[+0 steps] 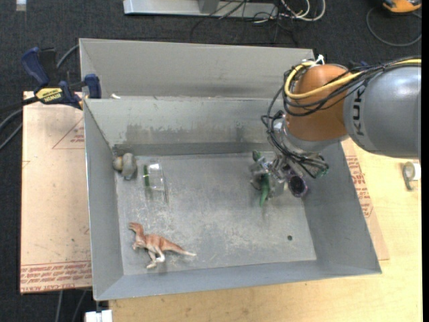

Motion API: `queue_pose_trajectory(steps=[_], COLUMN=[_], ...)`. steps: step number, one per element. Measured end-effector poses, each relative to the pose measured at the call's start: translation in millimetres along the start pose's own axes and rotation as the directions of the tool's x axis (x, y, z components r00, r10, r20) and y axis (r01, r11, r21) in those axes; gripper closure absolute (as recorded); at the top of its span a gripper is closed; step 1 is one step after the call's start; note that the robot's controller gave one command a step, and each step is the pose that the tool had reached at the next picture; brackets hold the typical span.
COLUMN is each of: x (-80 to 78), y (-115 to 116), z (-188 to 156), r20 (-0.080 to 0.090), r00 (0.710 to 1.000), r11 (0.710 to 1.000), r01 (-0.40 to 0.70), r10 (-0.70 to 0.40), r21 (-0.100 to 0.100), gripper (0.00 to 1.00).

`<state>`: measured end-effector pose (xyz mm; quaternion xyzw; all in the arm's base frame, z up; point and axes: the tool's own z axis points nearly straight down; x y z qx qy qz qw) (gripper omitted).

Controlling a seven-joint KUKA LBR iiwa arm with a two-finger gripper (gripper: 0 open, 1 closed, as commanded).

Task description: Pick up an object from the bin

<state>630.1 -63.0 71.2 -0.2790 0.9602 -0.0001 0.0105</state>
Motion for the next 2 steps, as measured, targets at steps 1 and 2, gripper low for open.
queue_pose_trajectory(steps=[1,2], x=[0.1,-18.6], y=[-0.1,-5.1], z=[0.0,-23.1], r20=[0.0,0.006], r00=[1.0,1.0], r11=[1.0,1.0], r01=[0.0,0.011], r10=[0.0,-0.011], r21=[0.0,0.003], gripper=[1.0,1.0])
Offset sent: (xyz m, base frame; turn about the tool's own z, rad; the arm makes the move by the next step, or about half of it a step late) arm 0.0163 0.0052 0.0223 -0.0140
